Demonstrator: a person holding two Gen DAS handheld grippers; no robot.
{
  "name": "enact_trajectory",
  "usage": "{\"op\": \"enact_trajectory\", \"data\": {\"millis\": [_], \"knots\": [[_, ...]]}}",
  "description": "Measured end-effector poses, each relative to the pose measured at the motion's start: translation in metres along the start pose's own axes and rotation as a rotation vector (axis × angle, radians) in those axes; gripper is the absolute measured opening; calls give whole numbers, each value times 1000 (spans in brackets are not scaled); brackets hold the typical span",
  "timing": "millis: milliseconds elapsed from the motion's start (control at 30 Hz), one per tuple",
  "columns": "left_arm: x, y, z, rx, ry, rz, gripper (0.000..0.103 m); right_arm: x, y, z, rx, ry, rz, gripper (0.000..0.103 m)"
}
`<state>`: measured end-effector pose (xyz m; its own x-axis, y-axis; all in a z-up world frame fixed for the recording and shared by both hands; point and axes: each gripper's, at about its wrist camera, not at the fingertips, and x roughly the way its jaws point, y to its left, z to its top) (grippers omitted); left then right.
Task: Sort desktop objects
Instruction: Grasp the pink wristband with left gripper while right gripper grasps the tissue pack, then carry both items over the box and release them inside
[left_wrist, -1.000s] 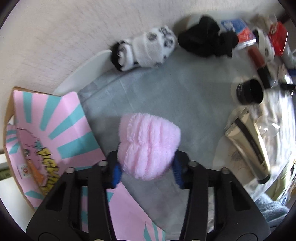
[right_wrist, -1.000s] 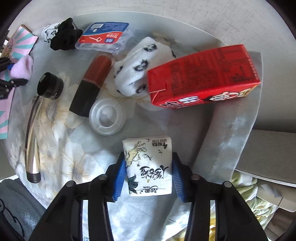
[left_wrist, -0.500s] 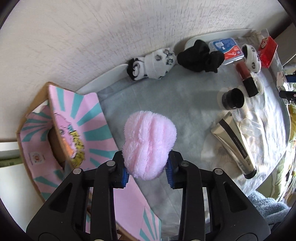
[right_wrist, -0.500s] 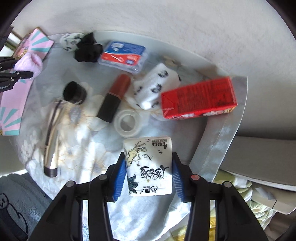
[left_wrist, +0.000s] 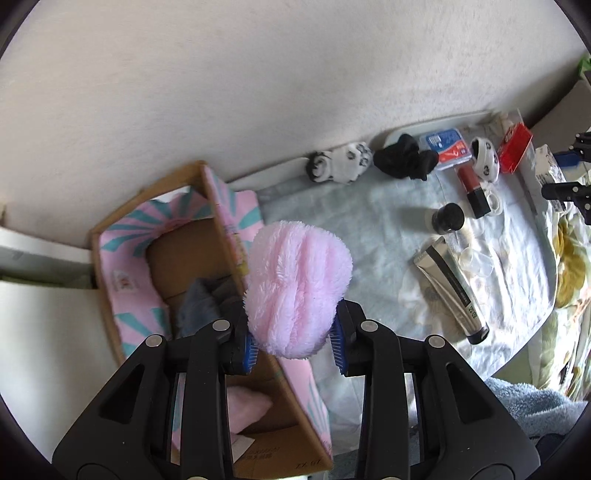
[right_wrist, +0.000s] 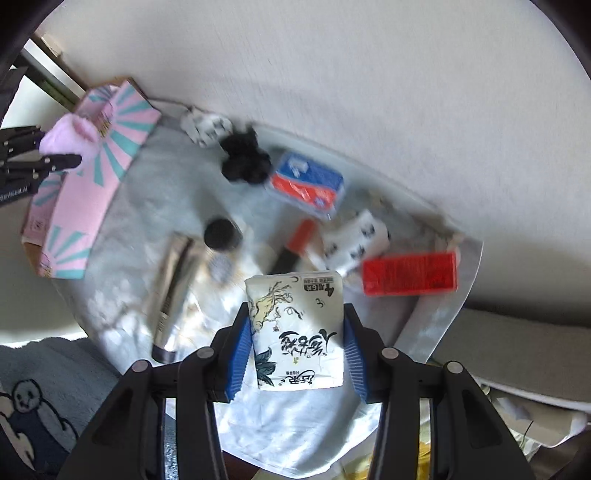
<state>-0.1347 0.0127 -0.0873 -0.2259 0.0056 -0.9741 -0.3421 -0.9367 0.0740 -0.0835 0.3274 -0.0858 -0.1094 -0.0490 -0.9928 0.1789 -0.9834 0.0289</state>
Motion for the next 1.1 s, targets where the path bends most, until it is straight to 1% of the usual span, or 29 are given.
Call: {"op": "enact_trajectory", "data": {"millis": [133, 233, 500, 600, 700, 800, 967, 1100], "knots": [[-7, 9, -11, -25, -11, 10, 28, -7, 19, 26, -68, 10, -20, 43], [-14, 22, -25, -62, -21, 15, 28, -12, 30, 37, -122, 6, -32, 43], [-18, 62, -68, -202, -27, 18, 28, -20, 79, 79, -244, -17, -37, 43], [-18, 70, -86, -238, -21, 28, 28, -21, 106, 95, -303, -21, -30, 43], [-16, 77, -102, -277, -15, 17, 28, -24, 135, 112, -363, -30, -15, 43], [-12, 82, -116, -307, -4, 22, 28, -26, 167, 129, -427, -43, -3, 43], [-11, 89, -133, -349, -2, 21, 28, -32, 215, 161, -465, -76, 62, 43], [-10, 90, -145, -372, 1, 11, 28, -28, 256, 173, -529, -70, 79, 43]]}}
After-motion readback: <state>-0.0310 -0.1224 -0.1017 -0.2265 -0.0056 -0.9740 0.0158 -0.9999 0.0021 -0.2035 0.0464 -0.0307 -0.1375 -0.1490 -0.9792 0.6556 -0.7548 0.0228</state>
